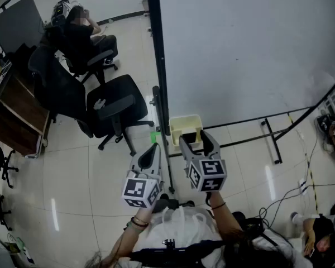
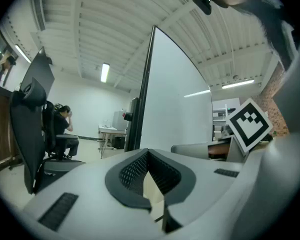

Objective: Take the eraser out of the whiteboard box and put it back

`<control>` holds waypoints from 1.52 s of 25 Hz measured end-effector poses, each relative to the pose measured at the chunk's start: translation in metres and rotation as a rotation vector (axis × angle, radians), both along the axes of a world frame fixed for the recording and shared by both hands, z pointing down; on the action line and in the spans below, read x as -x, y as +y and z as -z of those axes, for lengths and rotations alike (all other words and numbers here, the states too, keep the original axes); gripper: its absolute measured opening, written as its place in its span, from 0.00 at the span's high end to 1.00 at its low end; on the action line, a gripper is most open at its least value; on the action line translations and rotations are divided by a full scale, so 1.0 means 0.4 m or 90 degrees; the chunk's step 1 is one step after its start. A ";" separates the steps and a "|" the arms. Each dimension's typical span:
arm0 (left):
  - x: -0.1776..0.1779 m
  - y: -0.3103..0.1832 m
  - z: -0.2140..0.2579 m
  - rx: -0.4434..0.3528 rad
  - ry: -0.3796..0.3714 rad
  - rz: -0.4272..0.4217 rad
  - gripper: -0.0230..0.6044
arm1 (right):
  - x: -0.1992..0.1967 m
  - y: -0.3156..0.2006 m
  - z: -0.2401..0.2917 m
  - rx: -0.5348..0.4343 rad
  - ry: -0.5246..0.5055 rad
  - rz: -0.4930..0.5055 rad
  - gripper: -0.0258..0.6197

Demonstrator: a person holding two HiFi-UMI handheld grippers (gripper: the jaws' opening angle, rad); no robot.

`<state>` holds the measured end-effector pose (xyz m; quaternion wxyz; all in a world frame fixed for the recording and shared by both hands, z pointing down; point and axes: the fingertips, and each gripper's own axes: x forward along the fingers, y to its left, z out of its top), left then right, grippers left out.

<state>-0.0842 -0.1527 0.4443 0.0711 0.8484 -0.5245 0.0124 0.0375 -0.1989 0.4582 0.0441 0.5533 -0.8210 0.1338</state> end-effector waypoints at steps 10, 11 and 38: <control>0.018 -0.006 -0.001 0.000 0.007 0.010 0.99 | 0.035 -0.076 -0.134 0.097 0.198 -0.020 0.52; 0.020 -0.007 -0.001 0.000 0.007 0.012 0.99 | 0.034 -0.076 -0.134 0.094 0.198 -0.020 0.52; -0.011 -0.008 -0.011 0.003 -0.016 -0.023 0.99 | -0.041 -0.002 0.251 -0.127 0.066 -0.012 0.53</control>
